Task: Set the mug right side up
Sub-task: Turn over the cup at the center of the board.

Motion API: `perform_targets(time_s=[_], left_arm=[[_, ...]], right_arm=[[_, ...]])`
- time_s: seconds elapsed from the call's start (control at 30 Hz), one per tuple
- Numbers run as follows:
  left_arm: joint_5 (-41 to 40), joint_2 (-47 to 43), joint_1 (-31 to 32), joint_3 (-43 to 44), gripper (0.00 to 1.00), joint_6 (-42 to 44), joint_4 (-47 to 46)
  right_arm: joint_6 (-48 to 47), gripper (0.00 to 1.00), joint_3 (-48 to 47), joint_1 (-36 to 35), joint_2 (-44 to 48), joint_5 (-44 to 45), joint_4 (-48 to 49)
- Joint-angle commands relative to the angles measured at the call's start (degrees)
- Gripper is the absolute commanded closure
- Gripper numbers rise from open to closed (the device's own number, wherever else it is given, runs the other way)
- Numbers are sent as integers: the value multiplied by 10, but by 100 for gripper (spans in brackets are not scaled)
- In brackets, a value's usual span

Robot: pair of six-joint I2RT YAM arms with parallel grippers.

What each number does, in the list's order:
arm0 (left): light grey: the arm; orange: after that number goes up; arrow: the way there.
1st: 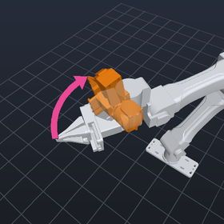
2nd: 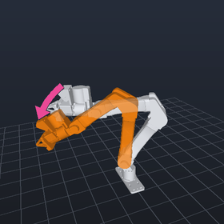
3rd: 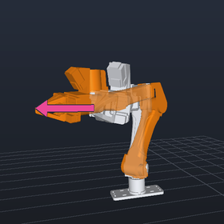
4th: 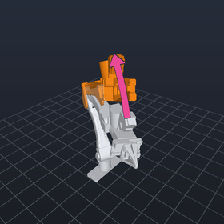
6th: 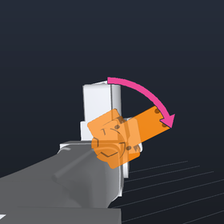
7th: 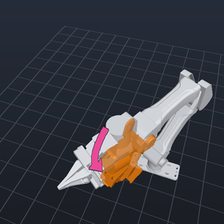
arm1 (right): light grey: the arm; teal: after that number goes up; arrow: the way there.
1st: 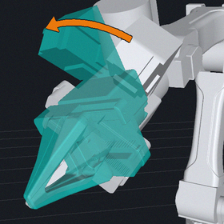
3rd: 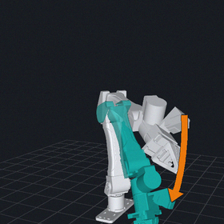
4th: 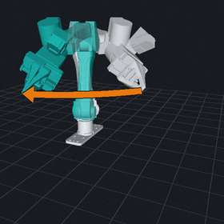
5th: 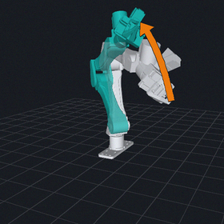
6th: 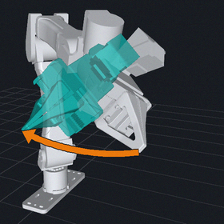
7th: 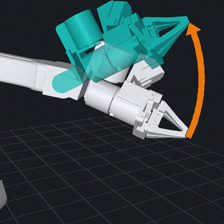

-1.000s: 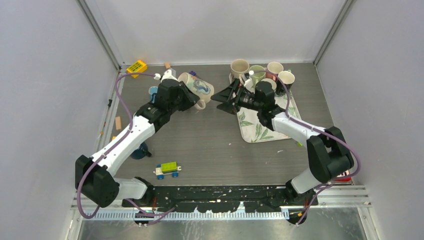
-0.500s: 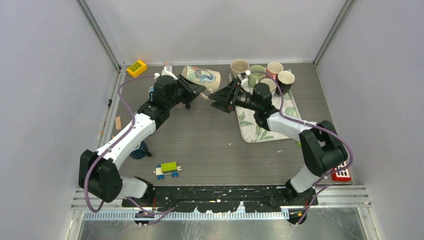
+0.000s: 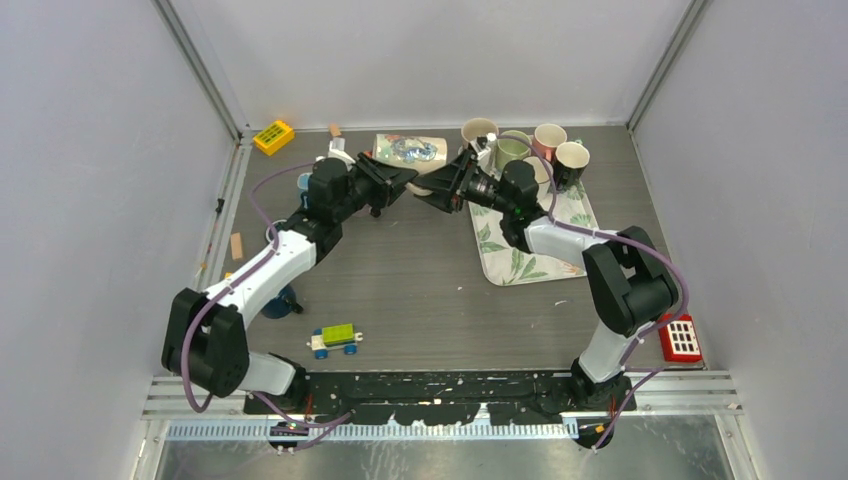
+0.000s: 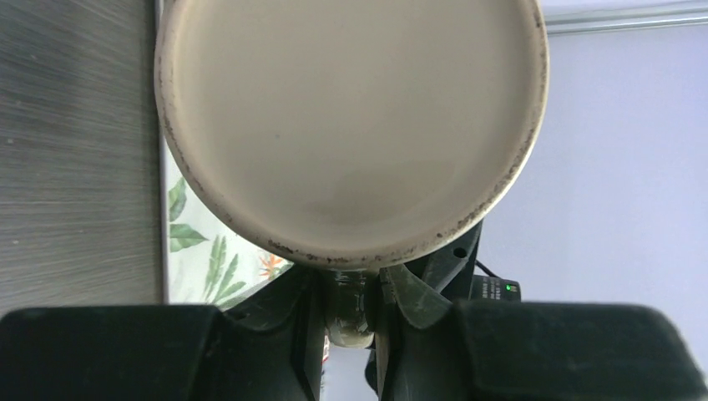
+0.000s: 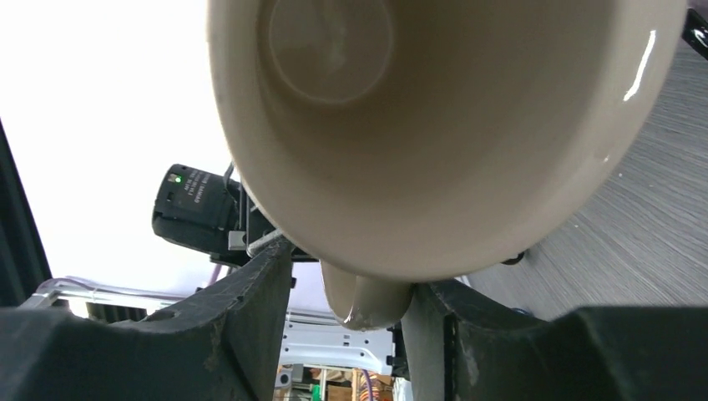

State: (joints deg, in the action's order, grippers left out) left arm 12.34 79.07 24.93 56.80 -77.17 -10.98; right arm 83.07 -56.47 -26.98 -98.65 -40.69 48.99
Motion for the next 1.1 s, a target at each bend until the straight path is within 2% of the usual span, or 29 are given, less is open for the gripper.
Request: perform_targets(time_s=[0.0,0.47,0.63,0.7,0.9,1.07], left_arm=[[39,-3,-1,4,100,-39,-156],[66,11,-1,-32,100,-93,-233],[79,12,-1,-39,100,-91,-243],[89,16,-1,-43,100,-89,-247],[116,34,-1,-53,99,-90,-264],[130,53,-1,-59,73,-90,-274]], right_arm=[[26,48,-32,-9,-4,-9,71],[32,70,-50,-12,-6,-8,92],[23,88,-55,-12,-2,-9,75],[-11,98,-54,-13,11,-6,30],[-138,99,-58,-13,63,24,-127],[-219,99,-64,-15,106,57,-238]])
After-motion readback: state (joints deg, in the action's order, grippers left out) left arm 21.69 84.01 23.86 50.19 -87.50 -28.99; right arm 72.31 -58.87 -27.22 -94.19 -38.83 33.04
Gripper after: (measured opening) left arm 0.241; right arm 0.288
